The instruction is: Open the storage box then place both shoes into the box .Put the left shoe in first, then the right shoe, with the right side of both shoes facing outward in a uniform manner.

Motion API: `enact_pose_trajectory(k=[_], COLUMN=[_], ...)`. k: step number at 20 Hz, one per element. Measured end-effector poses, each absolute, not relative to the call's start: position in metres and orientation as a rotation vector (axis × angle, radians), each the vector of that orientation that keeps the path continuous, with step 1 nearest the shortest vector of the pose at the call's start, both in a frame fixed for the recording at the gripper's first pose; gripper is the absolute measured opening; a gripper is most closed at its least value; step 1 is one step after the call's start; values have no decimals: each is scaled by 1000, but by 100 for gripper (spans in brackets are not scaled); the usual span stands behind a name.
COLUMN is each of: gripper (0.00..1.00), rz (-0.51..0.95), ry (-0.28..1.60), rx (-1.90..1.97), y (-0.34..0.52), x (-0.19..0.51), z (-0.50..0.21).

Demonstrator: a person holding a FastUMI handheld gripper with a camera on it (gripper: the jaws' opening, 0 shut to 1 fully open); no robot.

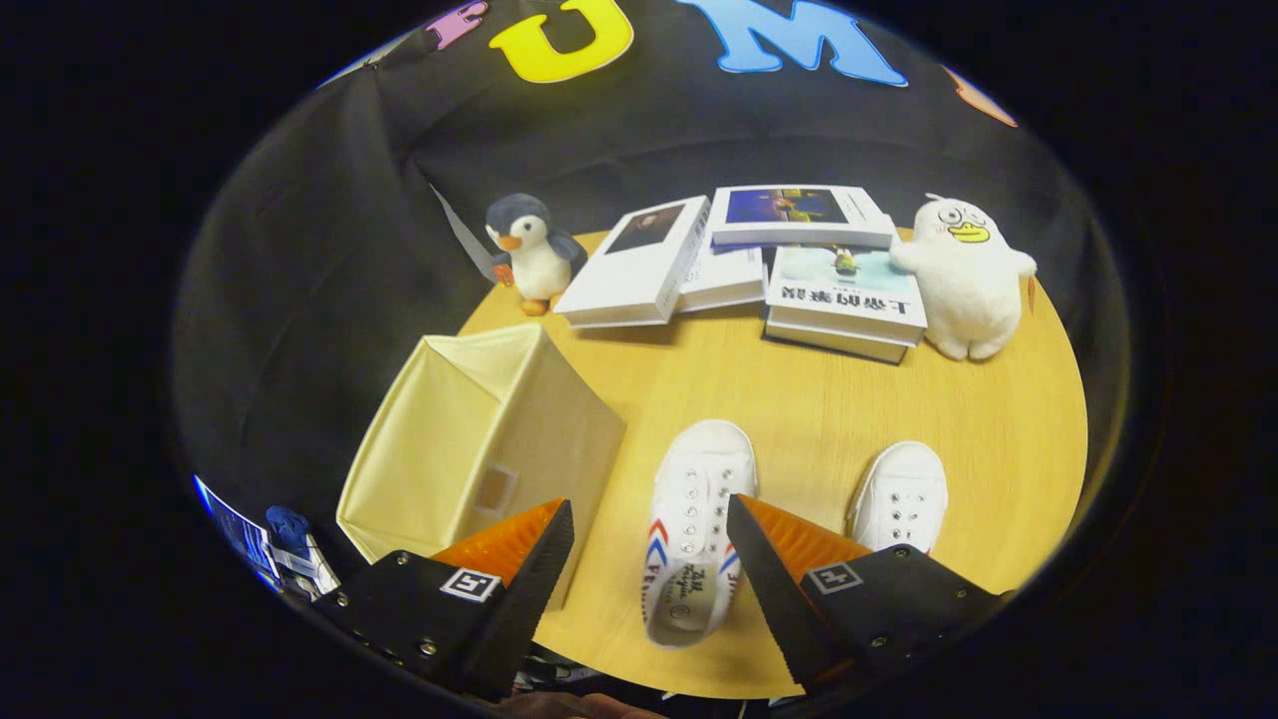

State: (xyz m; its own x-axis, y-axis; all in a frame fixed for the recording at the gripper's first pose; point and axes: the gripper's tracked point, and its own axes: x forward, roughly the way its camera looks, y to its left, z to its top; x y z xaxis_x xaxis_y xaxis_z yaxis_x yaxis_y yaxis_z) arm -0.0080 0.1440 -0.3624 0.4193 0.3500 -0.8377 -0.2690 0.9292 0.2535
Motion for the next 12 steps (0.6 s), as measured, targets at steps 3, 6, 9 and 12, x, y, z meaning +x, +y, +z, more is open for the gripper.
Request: enact_pose_trajectory(k=[3, 6, 9, 12], gripper=[96, 95, 94, 86], rz=[365, 342, 329, 314], ry=[1154, 1215, 1262, 1305], rx=[52, 34, 9, -18], y=[121, 107, 102, 97], x=[-23, -31, -33, -34], z=[-391, -417, -441, -464])
